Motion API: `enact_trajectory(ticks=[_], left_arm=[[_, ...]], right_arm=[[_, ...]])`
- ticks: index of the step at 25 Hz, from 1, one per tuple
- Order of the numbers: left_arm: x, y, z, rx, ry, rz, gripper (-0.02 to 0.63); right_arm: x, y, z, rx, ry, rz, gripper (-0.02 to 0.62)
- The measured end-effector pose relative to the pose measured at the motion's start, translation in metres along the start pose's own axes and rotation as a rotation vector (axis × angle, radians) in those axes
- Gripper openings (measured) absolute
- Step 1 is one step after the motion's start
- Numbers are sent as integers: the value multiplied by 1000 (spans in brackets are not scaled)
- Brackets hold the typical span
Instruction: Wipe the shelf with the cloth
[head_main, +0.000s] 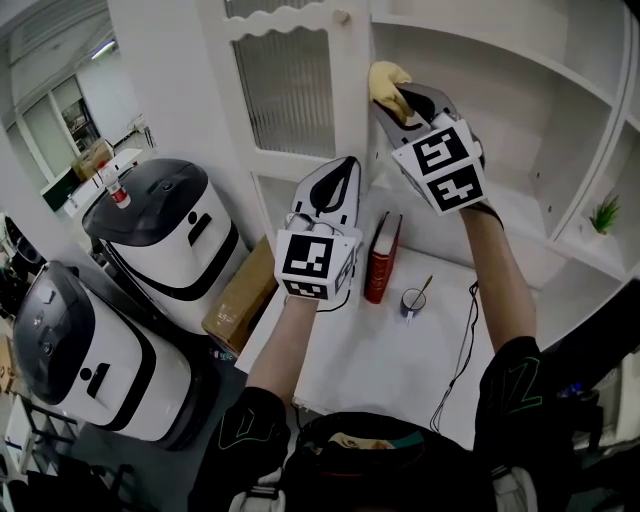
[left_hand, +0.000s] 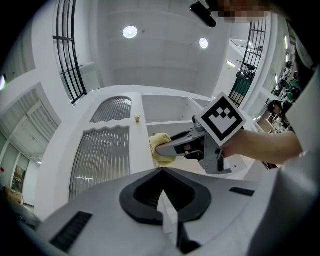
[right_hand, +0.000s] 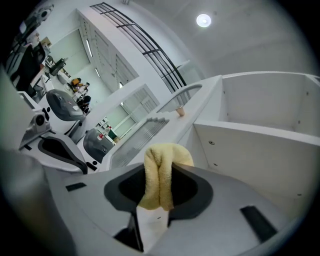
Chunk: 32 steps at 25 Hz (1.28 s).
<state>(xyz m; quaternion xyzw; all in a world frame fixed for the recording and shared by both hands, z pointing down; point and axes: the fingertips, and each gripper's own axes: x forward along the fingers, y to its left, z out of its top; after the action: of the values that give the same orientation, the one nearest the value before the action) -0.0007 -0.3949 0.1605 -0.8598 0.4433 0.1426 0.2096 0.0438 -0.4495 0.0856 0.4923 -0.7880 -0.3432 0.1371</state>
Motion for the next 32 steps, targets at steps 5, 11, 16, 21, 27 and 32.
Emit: enact_trajectory(ticks=[5, 11, 16, 21, 27, 32], left_arm=[[4, -9, -5, -13, 5, -24, -5], [6, -16, -9, -33, 3, -38, -5], [2, -16, -15, -42, 17, -42, -5], [-4, -4, -18, -40, 26, -24, -5], [-9, 6, -19, -31, 41, -18, -5], [-9, -9, -25, -15, 73, -68, -5]], right_arm=[[-18, 5, 7, 41, -69, 56, 115], [-25, -14, -12, 74, -33, 16, 115], [-3, -25, -56, 146, 89, -15, 115], [18, -21, -84, 143, 188, -27, 115], [43, -18, -103, 119, 269, -31, 115], [50, -3, -115, 83, 310, -11, 115]])
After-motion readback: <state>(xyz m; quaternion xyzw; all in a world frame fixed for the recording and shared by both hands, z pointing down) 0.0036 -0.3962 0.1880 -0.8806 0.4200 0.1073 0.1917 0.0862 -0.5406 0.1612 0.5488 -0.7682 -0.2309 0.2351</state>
